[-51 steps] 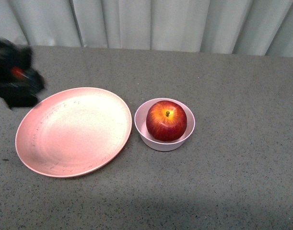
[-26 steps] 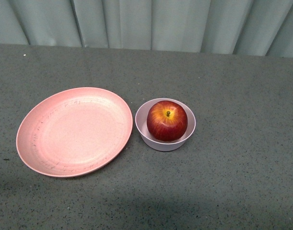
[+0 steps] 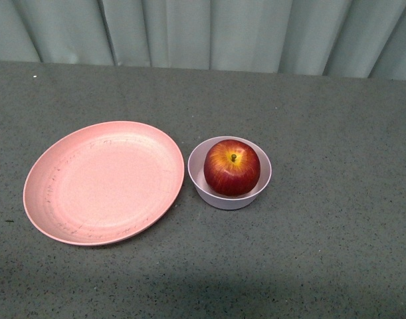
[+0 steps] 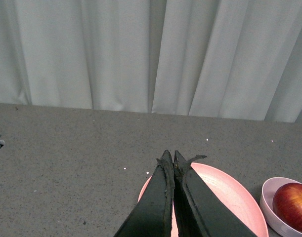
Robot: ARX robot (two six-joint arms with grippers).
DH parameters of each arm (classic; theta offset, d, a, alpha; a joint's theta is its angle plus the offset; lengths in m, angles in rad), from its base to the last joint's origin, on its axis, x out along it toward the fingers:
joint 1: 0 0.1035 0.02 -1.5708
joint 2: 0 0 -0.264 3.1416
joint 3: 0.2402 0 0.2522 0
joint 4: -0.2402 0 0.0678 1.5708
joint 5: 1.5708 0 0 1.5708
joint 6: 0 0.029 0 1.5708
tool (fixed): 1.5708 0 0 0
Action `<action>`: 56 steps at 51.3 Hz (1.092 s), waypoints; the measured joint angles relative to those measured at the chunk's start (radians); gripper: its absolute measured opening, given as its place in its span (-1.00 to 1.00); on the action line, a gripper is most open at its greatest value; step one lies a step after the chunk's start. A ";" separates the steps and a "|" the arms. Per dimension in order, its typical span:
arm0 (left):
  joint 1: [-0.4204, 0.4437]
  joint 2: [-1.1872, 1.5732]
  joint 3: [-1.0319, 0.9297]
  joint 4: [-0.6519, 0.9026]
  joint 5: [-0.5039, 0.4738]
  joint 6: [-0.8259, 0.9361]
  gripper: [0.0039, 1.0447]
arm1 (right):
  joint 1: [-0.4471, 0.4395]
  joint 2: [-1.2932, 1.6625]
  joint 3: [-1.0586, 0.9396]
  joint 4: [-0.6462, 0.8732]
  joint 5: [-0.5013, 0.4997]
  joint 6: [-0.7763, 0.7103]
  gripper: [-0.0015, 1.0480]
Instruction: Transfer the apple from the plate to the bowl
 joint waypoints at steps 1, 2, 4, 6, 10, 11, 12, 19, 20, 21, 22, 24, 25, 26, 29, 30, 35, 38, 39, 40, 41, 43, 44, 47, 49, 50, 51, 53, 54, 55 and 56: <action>0.000 -0.010 0.000 -0.009 0.000 0.000 -0.93 | 0.000 0.000 0.000 0.000 0.000 0.000 0.82; 0.000 -0.021 0.000 -0.019 0.000 0.000 -0.93 | 0.000 0.000 0.000 0.000 0.000 0.000 0.82; 0.001 -0.043 0.000 -0.041 -0.001 0.000 -0.93 | 0.000 0.000 0.000 0.000 0.000 0.000 0.82; 0.001 -0.065 0.000 -0.062 -0.001 0.000 -0.93 | 0.000 0.000 0.000 0.000 0.000 0.000 0.82; 0.001 -0.115 0.000 -0.109 -0.001 0.000 -0.93 | 0.000 0.000 0.000 0.000 0.000 0.000 0.82; 0.001 -0.120 0.000 -0.114 -0.001 0.000 -0.93 | 0.000 0.000 0.000 0.000 0.000 0.000 0.82; 0.001 -0.134 0.000 -0.128 -0.001 0.000 -0.93 | 0.000 0.000 0.000 0.000 0.000 0.000 0.82; 0.001 -0.197 0.000 -0.190 -0.001 0.000 -0.93 | 0.000 0.000 0.000 0.000 0.000 0.000 0.82; 0.001 -0.205 0.000 -0.197 -0.001 0.000 -0.93 | 0.000 0.000 0.000 0.000 0.000 0.000 0.82; 0.001 -0.212 0.000 -0.204 -0.001 0.000 -0.93 | 0.000 0.000 0.000 0.000 0.000 0.000 0.82; 0.001 -0.216 0.000 -0.208 -0.001 0.000 -0.93 | 0.000 0.000 0.000 0.000 0.000 0.000 0.82; 0.001 -0.231 0.000 -0.222 -0.001 0.000 -0.93 | 0.000 0.000 0.000 0.000 0.000 0.000 0.82; 0.001 -0.238 0.000 -0.229 -0.001 0.000 -0.93 | 0.000 0.000 0.000 0.000 0.000 0.000 0.82; 0.001 -0.241 0.000 -0.233 -0.001 0.000 -0.93 | 0.000 0.000 0.000 0.000 0.000 0.000 0.82; 0.001 -0.257 0.000 -0.249 -0.001 0.000 -0.93 | 0.000 0.000 0.000 0.000 0.000 0.000 0.82; 0.001 -0.267 0.000 -0.258 -0.001 0.000 -0.93 | 0.000 0.000 0.000 0.000 0.000 0.000 0.82; 0.001 -0.293 0.000 -0.284 -0.001 0.000 -0.93 | 0.000 0.000 0.000 0.000 0.000 0.000 0.82; 0.001 -0.303 0.000 -0.295 -0.001 0.000 -0.93 | 0.000 0.000 0.000 0.000 0.000 0.000 0.82; 0.001 -0.308 0.000 -0.300 -0.001 0.000 -0.93 | 0.000 0.000 0.000 0.000 0.000 0.000 0.82; 0.001 -0.313 0.000 -0.305 -0.001 0.000 -0.93 | 0.000 0.000 0.000 0.000 0.000 0.000 0.82; 0.001 -0.315 0.000 -0.307 -0.001 0.000 -0.93 | 0.000 0.000 0.000 0.000 0.000 0.000 0.82; 0.001 -0.324 0.000 -0.315 -0.001 0.000 -0.93 | 0.000 0.000 0.000 0.000 0.000 0.000 0.82; 0.001 -0.331 0.000 -0.322 -0.001 0.000 -0.93 | 0.000 0.000 0.000 0.000 0.000 0.000 0.82; 0.001 -0.352 0.000 -0.344 -0.001 0.000 -0.93 | 0.000 0.000 0.000 0.000 0.000 0.000 0.82; 0.001 -0.390 0.000 -0.396 -0.002 0.000 -0.93 | 0.000 0.000 0.000 0.000 0.000 0.000 0.82; 0.001 -0.420 0.000 -0.439 0.000 0.001 -0.93 | 0.000 0.000 0.000 0.000 0.000 0.000 0.82; 0.001 -0.446 0.000 -0.472 0.002 0.000 -0.93 | 0.000 0.000 0.000 0.000 0.000 0.000 0.82; 0.001 -0.478 0.000 -0.497 0.001 0.000 -0.93 | 0.000 0.000 0.000 0.000 0.000 0.000 0.82; 0.001 -0.493 0.000 -0.502 0.001 0.001 -0.93 | 0.000 0.000 0.000 0.000 0.000 0.000 0.82; 0.001 -0.499 0.000 -0.503 0.001 0.001 -0.93 | 0.000 0.000 0.000 0.000 0.000 0.000 0.82; 0.001 -0.504 0.000 -0.505 0.001 0.000 -0.93 | 0.000 0.000 0.000 0.000 0.000 0.000 0.82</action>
